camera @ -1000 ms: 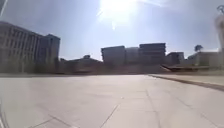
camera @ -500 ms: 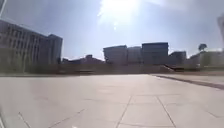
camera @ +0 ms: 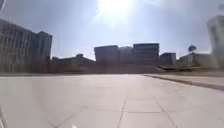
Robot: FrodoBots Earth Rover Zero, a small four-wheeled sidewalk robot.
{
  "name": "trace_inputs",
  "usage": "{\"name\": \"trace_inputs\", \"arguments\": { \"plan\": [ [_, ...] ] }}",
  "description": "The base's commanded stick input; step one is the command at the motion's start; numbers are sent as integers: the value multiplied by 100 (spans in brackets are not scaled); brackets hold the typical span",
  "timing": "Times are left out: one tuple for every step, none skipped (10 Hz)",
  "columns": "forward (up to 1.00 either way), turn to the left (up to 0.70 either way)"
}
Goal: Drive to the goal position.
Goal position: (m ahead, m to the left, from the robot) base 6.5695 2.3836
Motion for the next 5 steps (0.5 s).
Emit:
{"name": "trace_inputs", "arguments": {
  "plan": [
    [100, 6],
    [100, 6],
    [100, 6],
    [100, 6],
    [100, 6]
  ]
}}
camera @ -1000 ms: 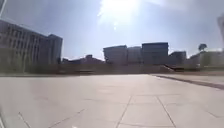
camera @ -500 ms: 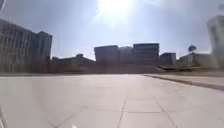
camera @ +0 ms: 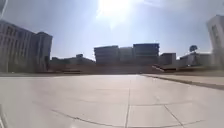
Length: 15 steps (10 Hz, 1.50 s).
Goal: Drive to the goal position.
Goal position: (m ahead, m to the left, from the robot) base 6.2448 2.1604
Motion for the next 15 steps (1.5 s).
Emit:
{"name": "trace_inputs", "arguments": {
  "plan": [
    [100, 6],
    [100, 6],
    [100, 6],
    [100, 6],
    [100, 6],
    [100, 6],
    [100, 6],
    [100, 6],
    [100, 6],
    [100, 6],
    [100, 6],
    [100, 6],
    [100, 6],
    [100, 6],
    [100, 6]
  ]
}}
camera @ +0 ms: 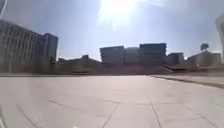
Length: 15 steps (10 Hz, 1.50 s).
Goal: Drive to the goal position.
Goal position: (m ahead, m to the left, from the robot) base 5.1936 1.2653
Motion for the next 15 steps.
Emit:
{"name": "trace_inputs", "arguments": {
  "plan": [
    [100, 6],
    [100, 6],
    [100, 6],
    [100, 6],
    [100, 6],
    [100, 6],
    [100, 6],
    [100, 6],
    [100, 6],
    [100, 6],
    [100, 6],
    [100, -3],
    [100, -18],
    [100, -33],
    [100, -34]
  ]
}}
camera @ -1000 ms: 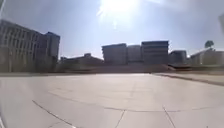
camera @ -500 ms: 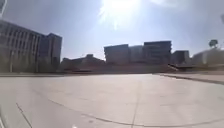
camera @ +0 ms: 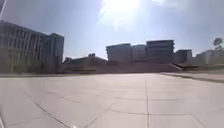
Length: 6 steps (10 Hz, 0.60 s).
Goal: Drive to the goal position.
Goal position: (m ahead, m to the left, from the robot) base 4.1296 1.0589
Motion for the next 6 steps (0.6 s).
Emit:
{"name": "trace_inputs", "arguments": {
  "plan": [
    [100, -3],
    [100, 2],
    [100, 6],
    [100, 6],
    [100, 6],
    [100, 6]
  ]
}}
